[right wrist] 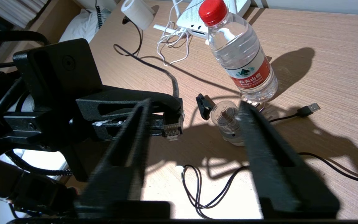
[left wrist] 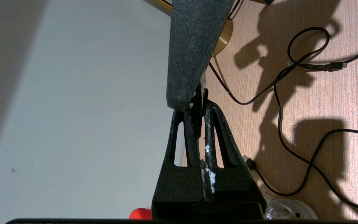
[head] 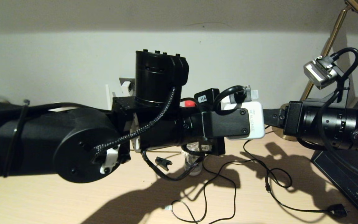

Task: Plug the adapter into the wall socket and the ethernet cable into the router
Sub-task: Hand it to the other hand

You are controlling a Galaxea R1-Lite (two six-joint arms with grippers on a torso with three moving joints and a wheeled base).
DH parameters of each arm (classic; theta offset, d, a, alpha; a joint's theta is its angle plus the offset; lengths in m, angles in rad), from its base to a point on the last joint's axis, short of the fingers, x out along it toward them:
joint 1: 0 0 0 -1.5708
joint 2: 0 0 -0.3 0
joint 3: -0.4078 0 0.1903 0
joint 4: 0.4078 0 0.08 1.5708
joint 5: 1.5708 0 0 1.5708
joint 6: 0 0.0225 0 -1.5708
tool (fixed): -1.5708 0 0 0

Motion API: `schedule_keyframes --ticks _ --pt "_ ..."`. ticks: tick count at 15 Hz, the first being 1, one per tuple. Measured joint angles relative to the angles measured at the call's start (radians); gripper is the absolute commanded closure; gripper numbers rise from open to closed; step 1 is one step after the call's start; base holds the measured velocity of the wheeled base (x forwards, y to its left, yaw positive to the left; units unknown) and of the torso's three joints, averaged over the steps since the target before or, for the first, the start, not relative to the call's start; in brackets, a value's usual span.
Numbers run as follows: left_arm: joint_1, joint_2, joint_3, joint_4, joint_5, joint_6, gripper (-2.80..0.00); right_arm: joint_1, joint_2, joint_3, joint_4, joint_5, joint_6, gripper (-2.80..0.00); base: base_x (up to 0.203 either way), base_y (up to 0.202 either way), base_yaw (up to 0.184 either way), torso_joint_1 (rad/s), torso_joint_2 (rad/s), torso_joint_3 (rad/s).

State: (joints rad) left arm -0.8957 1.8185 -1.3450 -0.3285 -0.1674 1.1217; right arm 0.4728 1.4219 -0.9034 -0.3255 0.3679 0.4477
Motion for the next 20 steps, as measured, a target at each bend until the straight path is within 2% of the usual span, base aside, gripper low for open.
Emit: schedule_keyframes --ticks 17,18,20 --pt "0.003 0.026 -0.003 -0.015 -0.003 -0.013 0.00 0.029 -0.026 0.020 0.007 -0.001 -0.002 0.00 0.000 0.000 0.000 0.000 0.00 0.000" --pt "0.003 0.026 -0.003 -0.015 -0.004 -0.016 0.00 0.035 -0.026 0.021 0.007 -0.001 -0.002 -2.80 0.000 0.000 0.000 0.000 0.00 0.000" --pt "0.002 0.026 -0.004 -0.020 -0.004 -0.017 0.00 0.042 -0.026 0.021 0.011 0.000 -0.004 -2.80 0.000 0.000 0.000 0.000 0.00 0.000"
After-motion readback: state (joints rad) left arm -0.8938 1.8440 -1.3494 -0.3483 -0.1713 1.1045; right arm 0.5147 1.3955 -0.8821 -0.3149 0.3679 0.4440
